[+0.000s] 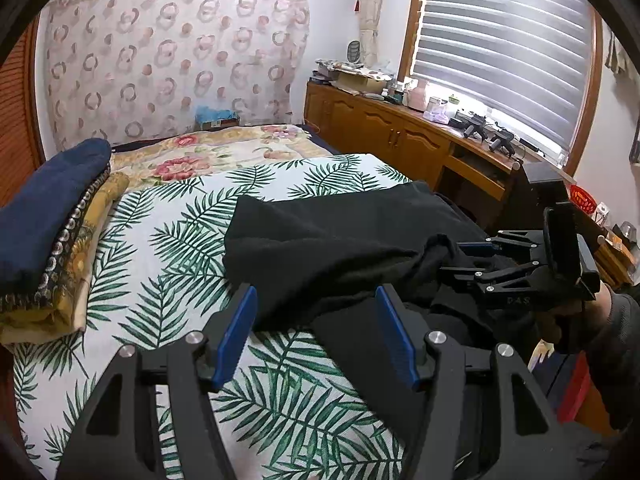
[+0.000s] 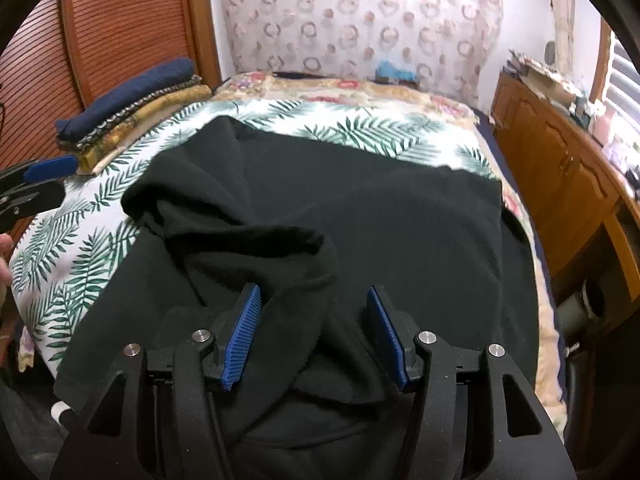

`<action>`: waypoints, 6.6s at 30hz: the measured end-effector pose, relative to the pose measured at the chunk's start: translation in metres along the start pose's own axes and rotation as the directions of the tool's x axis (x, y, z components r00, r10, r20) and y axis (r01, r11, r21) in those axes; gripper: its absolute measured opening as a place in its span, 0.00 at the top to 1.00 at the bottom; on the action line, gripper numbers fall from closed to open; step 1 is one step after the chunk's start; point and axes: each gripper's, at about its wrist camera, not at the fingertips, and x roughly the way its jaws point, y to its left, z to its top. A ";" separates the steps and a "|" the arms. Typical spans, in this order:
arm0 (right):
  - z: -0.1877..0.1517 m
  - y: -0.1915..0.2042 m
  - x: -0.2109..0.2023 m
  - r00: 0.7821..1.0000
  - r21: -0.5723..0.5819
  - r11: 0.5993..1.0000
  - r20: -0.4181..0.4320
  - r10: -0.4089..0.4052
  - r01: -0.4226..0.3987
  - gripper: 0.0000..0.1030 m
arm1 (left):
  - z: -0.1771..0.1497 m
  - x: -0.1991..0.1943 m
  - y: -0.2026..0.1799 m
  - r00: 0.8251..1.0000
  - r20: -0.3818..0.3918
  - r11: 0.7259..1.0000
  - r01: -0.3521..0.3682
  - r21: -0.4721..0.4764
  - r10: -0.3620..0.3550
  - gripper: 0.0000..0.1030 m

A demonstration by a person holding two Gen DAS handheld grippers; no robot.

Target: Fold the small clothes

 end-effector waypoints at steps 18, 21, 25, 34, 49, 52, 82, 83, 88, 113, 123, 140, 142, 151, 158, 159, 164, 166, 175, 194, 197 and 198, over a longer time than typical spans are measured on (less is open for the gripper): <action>-0.011 0.007 -0.012 0.995 -0.032 0.994 0.006 0.104 -0.104 0.92 | -0.004 0.004 -0.002 1.000 -0.007 1.000 0.013 -0.005 -0.013 0.41; -0.013 0.011 -0.034 0.990 -0.040 0.992 0.072 0.123 -0.121 0.94 | -0.005 0.004 -0.002 1.000 0.002 1.000 0.013 -0.009 -0.013 0.41; -0.015 0.012 -0.068 0.979 -0.026 0.992 0.162 0.127 -0.125 0.95 | -0.006 0.003 -0.002 1.000 0.017 1.000 0.009 -0.013 -0.008 0.41; -0.020 0.000 -0.119 0.974 0.005 0.998 0.218 0.059 -0.062 0.95 | -0.004 -0.002 -0.002 0.999 0.032 1.000 0.006 -0.010 -0.006 0.41; -0.071 -0.044 -0.073 0.998 0.082 0.994 -0.007 -0.069 0.069 0.79 | -0.005 0.001 -0.008 1.000 0.027 1.000 0.012 -0.006 -0.012 0.41; -0.069 -0.047 -0.077 0.996 0.088 0.992 -0.007 -0.086 0.087 0.69 | -0.005 0.001 -0.008 1.000 0.027 1.000 0.013 -0.006 -0.013 0.41; 0.054 0.037 -0.008 0.997 -0.090 0.995 0.056 0.054 -0.049 0.48 | -0.017 0.003 0.008 1.000 0.011 0.999 -0.001 -0.040 0.001 0.41; 0.058 0.043 0.000 0.997 -0.106 0.993 0.044 0.060 -0.055 0.48 | -0.018 0.002 0.009 1.000 0.011 0.999 -0.003 -0.042 0.003 0.41; 0.060 0.066 0.021 0.994 -0.174 0.979 -0.014 0.109 -0.110 0.48 | -0.022 0.000 0.016 1.000 0.009 0.998 -0.009 -0.058 0.009 0.41; 0.054 0.081 0.044 0.986 -0.245 0.956 -0.074 0.148 -0.161 0.91 | -0.026 0.007 0.012 1.000 -0.011 0.999 0.001 -0.051 -0.002 0.41; 0.092 0.020 -0.021 0.989 -0.144 0.987 0.116 0.088 -0.071 0.94 | -0.024 0.010 0.004 1.000 -0.021 0.999 0.014 -0.036 -0.015 0.41; 0.082 -0.108 -0.001 0.967 0.084 0.964 0.017 -0.255 0.252 0.70 | -0.028 0.019 -0.010 0.998 -0.051 0.999 0.038 -0.006 -0.038 0.41; 0.080 -0.101 -0.003 0.975 0.079 0.973 0.026 -0.220 0.217 0.66 | -0.028 0.020 -0.013 0.998 -0.054 0.999 0.040 -0.003 -0.040 0.41; 0.077 -0.072 0.023 0.997 0.051 0.996 -0.010 -0.072 0.073 0.58 | -0.030 0.027 -0.024 0.996 -0.075 0.999 0.051 0.020 -0.049 0.41; 0.082 -0.074 0.035 0.998 0.071 0.996 -0.033 -0.058 0.060 0.58 | -0.033 0.030 -0.032 0.994 -0.088 0.998 0.065 0.028 -0.062 0.41; 0.084 -0.075 0.034 0.998 0.077 0.995 -0.031 -0.053 0.056 0.58 | -0.033 0.030 -0.032 0.994 -0.088 0.997 0.067 0.028 -0.064 0.41; 0.090 -0.078 0.027 1.000 0.101 0.995 -0.004 -0.019 0.019 0.58 | -0.034 0.030 -0.035 0.994 -0.090 0.997 0.072 0.028 -0.070 0.41; 0.092 -0.076 0.026 1.000 0.106 0.994 -0.001 0.002 -0.002 0.58 | -0.035 0.031 -0.036 0.993 -0.093 0.997 0.075 0.028 -0.072 0.41; 0.088 -0.081 0.033 0.996 0.054 0.995 -0.028 -0.080 0.082 0.97 | -0.041 0.038 -0.040 0.989 -0.124 0.996 0.086 0.030 -0.082 0.41; 0.033 -0.107 -0.062 0.957 0.159 0.951 0.076 -0.279 0.265 0.63 | -0.040 0.039 -0.047 0.988 -0.133 0.995 0.091 0.042 -0.085 0.41; 0.008 -0.074 -0.069 0.974 0.107 0.972 0.069 -0.216 0.208 0.57 | -0.039 0.039 -0.052 0.987 -0.134 0.994 0.092 0.051 -0.085 0.41; -0.002 -0.061 -0.068 0.982 0.086 0.980 0.056 -0.183 0.178 0.57 | -0.039 0.040 -0.052 0.987 -0.135 0.994 0.092 0.053 -0.085 0.41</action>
